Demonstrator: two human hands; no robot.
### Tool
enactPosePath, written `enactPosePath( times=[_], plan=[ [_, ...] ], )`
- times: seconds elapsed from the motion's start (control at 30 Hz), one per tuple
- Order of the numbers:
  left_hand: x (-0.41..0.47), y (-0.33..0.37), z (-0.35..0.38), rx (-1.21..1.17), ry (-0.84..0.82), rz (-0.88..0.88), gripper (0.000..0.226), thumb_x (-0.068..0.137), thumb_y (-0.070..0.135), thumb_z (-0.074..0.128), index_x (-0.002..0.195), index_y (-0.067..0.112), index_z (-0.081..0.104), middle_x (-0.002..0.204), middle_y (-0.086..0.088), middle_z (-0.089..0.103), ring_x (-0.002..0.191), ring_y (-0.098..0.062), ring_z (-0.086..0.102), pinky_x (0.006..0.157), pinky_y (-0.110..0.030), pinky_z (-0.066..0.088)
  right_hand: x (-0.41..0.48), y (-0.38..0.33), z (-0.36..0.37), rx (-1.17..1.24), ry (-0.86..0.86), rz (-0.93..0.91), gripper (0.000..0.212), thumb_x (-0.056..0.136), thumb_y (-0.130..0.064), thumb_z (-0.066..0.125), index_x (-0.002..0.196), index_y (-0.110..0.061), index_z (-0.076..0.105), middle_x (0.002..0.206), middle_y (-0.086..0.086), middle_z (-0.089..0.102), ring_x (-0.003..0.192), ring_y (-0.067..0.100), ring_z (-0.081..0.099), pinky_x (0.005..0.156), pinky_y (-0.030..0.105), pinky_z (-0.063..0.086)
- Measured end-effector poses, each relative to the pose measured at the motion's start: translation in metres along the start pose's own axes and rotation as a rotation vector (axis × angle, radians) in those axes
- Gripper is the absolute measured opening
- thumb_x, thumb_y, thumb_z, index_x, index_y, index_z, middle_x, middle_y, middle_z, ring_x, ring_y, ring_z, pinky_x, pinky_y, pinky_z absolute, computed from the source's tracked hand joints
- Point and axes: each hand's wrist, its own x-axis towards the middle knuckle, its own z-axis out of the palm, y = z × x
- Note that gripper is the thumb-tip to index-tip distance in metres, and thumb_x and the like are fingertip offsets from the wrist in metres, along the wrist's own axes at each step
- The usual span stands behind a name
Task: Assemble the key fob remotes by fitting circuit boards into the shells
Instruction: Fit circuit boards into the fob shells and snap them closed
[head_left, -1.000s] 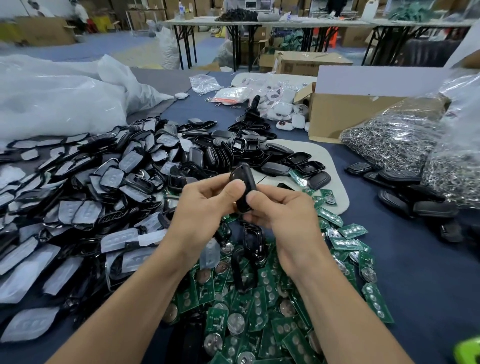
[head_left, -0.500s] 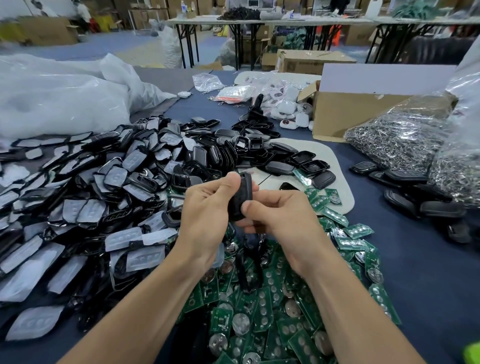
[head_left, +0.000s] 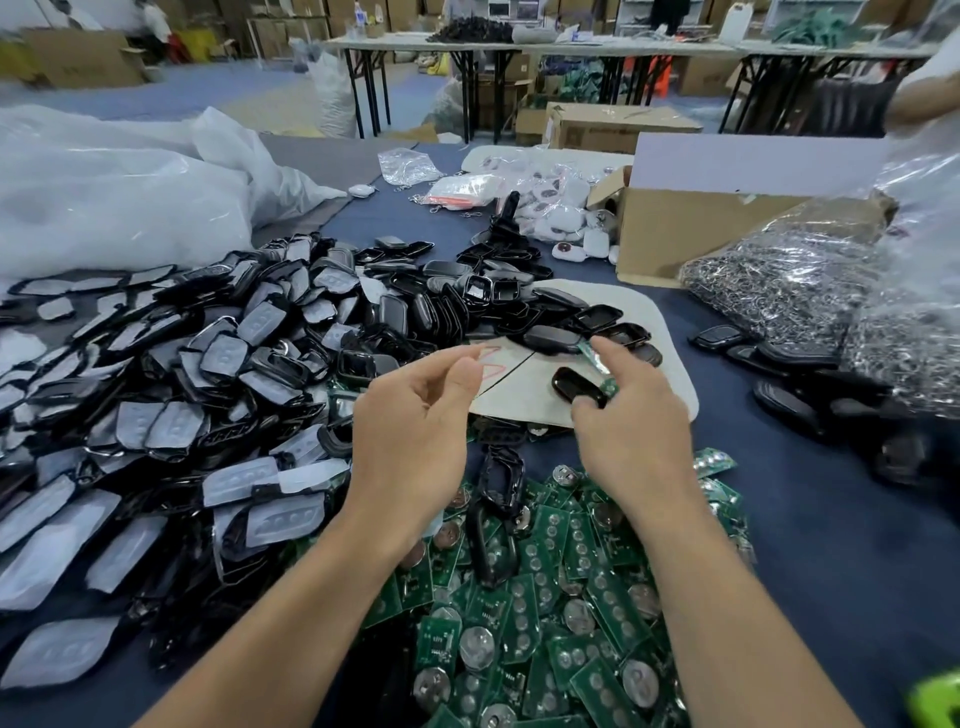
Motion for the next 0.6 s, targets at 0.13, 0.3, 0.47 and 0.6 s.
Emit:
enactPosePath(
  times=[0.13,0.3,0.47,0.6],
  plan=[
    [0.001,-0.001,-0.001,0.095,-0.002,-0.023,0.017,0.1,0.034,0.068,0.105,0.047,0.078,0.095,0.032,0.076,0.092,0.013,0.07,0.084,-0.016,0.053,0.003,0.004,0.004,-0.212,-0.075,-0.108,0.021,0.095,-0.019,0.062,0.11,-0.026,0.074,0.101,0.006,0.072,0.094,0.032,0.062,0.088,0.041,0.051],
    [-0.001,-0.001,0.001,0.201,-0.056,-0.031,0.022,0.098,0.029,0.07,0.114,0.042,0.078,0.102,0.031,0.075,0.093,0.021,0.065,0.08,0.001,0.046,0.0,0.003,0.005,0.003,-0.031,-0.15,0.015,0.093,-0.024,0.069,0.099,-0.034,0.078,0.063,-0.012,0.066,0.056,0.009,0.057,0.055,0.026,0.047],
    [-0.003,0.005,-0.001,0.383,-0.189,0.066,0.055,0.092,0.02,0.073,0.139,0.045,0.063,0.134,0.028,0.066,0.117,0.012,0.06,0.104,0.0,0.036,-0.005,-0.005,0.007,0.386,-0.131,-0.114,0.026,0.089,-0.011,0.068,0.103,-0.03,0.079,0.072,-0.005,0.077,0.054,0.014,0.065,0.055,0.034,0.053],
    [-0.006,0.008,-0.001,0.451,-0.2,0.149,0.059,0.089,0.028,0.077,0.14,0.052,0.06,0.142,0.026,0.06,0.126,0.005,0.049,0.094,0.01,0.024,-0.009,-0.012,0.007,0.576,-0.211,-0.111,0.026,0.087,-0.009,0.068,0.093,-0.031,0.08,0.074,0.009,0.076,0.052,0.019,0.057,0.054,0.04,0.05]
  ],
)
